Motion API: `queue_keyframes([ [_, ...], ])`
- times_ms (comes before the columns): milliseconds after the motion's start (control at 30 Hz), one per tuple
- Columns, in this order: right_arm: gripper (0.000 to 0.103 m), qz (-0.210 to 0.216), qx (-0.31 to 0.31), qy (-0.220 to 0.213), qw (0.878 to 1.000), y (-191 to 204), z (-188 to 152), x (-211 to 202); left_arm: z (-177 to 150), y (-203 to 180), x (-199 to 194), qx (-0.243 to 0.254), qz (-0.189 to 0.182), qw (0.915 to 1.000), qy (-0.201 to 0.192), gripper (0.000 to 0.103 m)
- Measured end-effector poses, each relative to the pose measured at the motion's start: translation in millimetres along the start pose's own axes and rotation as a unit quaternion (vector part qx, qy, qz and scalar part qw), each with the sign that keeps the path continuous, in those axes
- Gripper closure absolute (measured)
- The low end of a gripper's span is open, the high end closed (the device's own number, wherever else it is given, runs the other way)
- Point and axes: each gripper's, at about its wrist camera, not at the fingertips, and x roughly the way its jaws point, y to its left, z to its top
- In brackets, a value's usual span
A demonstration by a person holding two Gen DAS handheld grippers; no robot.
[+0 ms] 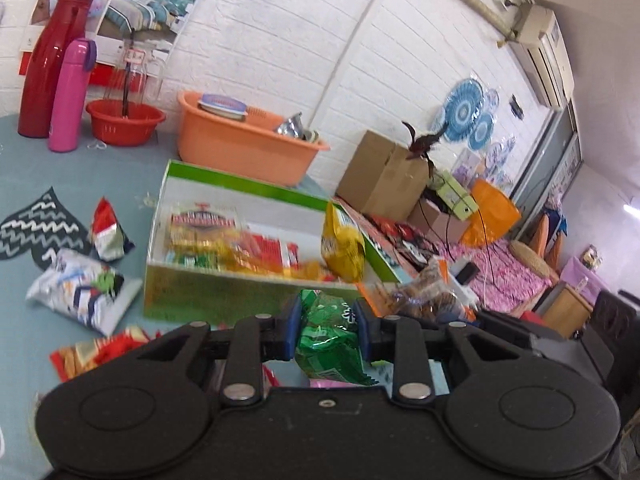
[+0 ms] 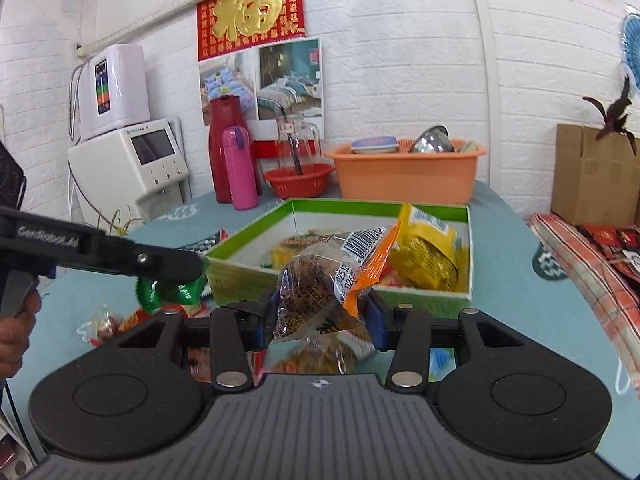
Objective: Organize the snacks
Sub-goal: 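Carry both bags into the green box and open both tools, then move both tools back over the snack pile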
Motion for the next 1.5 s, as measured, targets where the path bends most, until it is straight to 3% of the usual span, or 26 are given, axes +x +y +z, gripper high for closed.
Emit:
queue_keyframes([
  [300,0.026,0.004,-0.002,-0.002,1.0,-4.8,24.3,50.6,39.2,28.2,36.6,-0.022,0.04,0.9985,-0.029,0.044],
  [633,0.024,0.005,0.013,0.019,1.0,-7.6,28.6,108.5,53.5,58.5,87.2,-0.032,0.07,0.997,-0.007,0.041],
  [667,0.018,0.003,0.005,0.017,1.0,-6.2,27.3,113.2,52.9,60.6,91.3,-0.033,0.073,0.9967,-0.005,0.034],
  [700,0.006,-0.005,-0.006,0.016,1.0,-5.0,25.4,118.1,51.9,64.0,96.1,-0.037,0.081,0.996,-0.006,0.023],
  [733,0.0,-0.016,-0.017,0.02,1.0,-4.0,23.1,121.5,50.2,66.7,98.7,-0.043,0.084,0.9955,-0.004,0.0],
  [767,0.0,-0.029,-0.027,0.022,0.999,-2.6,20.8,122.2,48.5,69.7,99.5,-0.05,0.084,0.9952,-0.005,0.0],
  [900,0.0,-0.039,-0.054,0.0,0.998,-2.6,15.3,107.1,43.1,74.9,89.9,-0.063,0.072,0.9954,-0.012,0.0],
  [1033,0.0,-0.036,-0.044,-0.011,0.998,-4.2,22.1,88.7,44.6,66.0,76.0,-0.058,0.06,0.9965,-0.009,0.0],
  [1233,0.0,-0.013,-0.046,-0.038,0.998,5.2,26.6,43.1,40.7,43.9,31.7,-0.06,0.045,0.9971,-0.01,0.0],
  [1500,0.0,0.019,-0.03,-0.022,0.999,20.9,-0.8,1.7,-0.4,39.1,-26.4,-0.07,0.044,0.9965,-0.012,0.0],
])
